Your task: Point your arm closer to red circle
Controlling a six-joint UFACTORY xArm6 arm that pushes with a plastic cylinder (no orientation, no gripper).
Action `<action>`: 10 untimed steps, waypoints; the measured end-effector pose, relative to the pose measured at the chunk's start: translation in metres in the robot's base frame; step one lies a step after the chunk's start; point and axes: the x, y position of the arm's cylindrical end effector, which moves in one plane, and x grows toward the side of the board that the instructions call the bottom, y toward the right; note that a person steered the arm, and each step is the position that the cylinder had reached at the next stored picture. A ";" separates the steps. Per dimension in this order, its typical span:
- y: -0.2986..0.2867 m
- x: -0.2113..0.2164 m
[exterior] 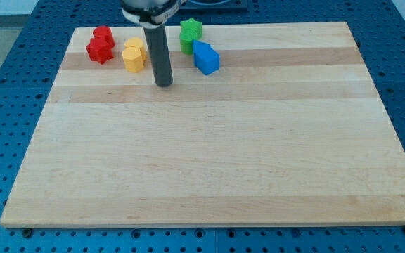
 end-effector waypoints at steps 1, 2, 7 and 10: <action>0.000 -0.038; 0.002 -0.067; -0.065 -0.153; -0.137 -0.153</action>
